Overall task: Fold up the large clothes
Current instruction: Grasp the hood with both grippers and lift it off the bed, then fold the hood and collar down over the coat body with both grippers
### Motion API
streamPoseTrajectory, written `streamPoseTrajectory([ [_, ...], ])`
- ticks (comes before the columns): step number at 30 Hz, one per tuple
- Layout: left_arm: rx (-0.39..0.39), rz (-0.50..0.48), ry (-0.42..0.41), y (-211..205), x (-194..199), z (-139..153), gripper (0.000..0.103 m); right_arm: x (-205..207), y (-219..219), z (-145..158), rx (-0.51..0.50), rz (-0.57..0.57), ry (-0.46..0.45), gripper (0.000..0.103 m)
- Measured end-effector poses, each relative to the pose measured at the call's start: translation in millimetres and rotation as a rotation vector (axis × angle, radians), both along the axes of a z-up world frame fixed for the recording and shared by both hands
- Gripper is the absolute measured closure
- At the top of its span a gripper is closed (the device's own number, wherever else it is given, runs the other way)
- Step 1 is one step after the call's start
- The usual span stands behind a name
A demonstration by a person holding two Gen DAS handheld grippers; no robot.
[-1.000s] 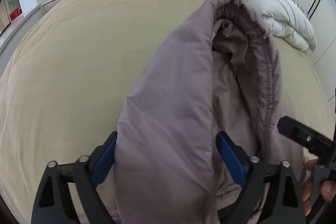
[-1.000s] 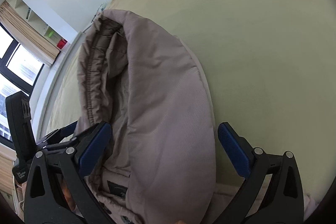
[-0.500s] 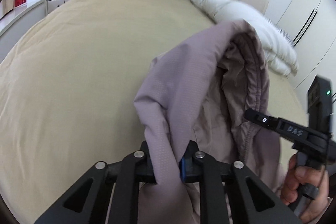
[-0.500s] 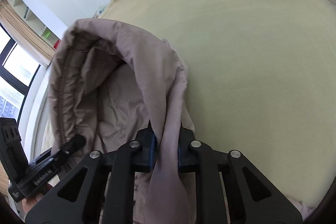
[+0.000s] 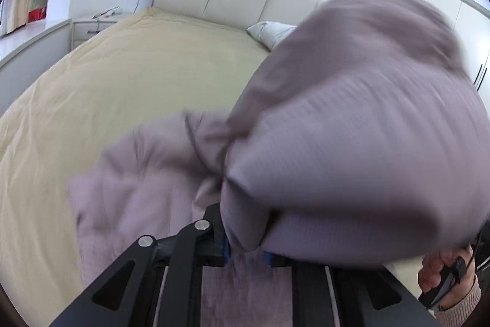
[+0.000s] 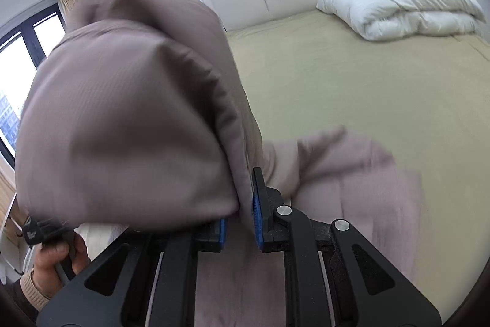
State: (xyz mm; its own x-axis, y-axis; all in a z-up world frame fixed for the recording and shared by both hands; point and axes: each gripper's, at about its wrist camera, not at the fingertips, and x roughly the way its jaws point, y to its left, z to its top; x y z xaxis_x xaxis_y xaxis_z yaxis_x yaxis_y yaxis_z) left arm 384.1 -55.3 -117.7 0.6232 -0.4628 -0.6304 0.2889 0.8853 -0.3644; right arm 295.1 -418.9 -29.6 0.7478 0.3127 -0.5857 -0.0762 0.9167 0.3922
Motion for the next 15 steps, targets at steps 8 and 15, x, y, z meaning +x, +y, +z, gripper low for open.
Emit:
streamPoseTrajectory([
  [8,0.001,0.061,0.212,32.7,-88.7,-45.7,0.06,-107.3,14.4,-72.2,-0.005,0.006,0.204,0.089],
  [15,-0.031,0.019,-0.023,25.7,-76.7,53.6,0.056,-110.0,-9.5,-22.7,0.114,-0.045,0.082,0.089],
])
